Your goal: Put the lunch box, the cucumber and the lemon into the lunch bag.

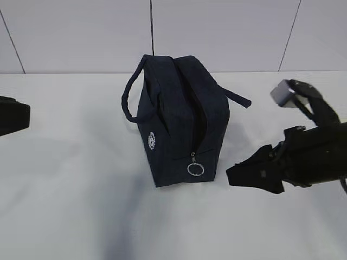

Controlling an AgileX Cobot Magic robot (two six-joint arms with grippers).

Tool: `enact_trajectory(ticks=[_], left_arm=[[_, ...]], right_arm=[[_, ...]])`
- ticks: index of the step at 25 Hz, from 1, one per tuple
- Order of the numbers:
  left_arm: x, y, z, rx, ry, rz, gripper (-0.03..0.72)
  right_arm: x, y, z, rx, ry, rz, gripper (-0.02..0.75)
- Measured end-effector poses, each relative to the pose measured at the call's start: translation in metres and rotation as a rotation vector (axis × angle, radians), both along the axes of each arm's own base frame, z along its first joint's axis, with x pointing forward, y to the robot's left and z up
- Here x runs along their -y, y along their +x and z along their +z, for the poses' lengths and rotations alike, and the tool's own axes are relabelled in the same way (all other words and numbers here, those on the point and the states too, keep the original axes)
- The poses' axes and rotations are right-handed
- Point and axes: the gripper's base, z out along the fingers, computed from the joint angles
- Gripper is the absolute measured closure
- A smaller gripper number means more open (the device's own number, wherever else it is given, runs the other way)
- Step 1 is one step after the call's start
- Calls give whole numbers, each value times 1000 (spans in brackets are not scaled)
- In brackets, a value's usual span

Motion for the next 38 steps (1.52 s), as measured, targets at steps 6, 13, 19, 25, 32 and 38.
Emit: enact_trajectory(ticks=[6, 13, 19, 25, 32, 38], left_arm=[[4, 11, -9, -53, 21, 1, 442], [13, 35, -34, -165, 82, 2, 442], [16, 45, -45, -203, 99, 17, 442], [16, 47, -45, -189, 108, 17, 442], [15, 47, -45, -172, 122, 8, 442], [15, 47, -45, -162, 125, 10, 442]], right_arm=[[-8, 29, -36, 7, -52, 124, 360], [-12, 42, -50, 147, -91, 253, 360], [-16, 47, -46, 142, 25, 207, 360], [-1, 54, -43, 105, 153, 155, 360], [34, 56, -34, 49, 298, 114, 360], [35, 51, -40, -56, 317, 148, 360]])
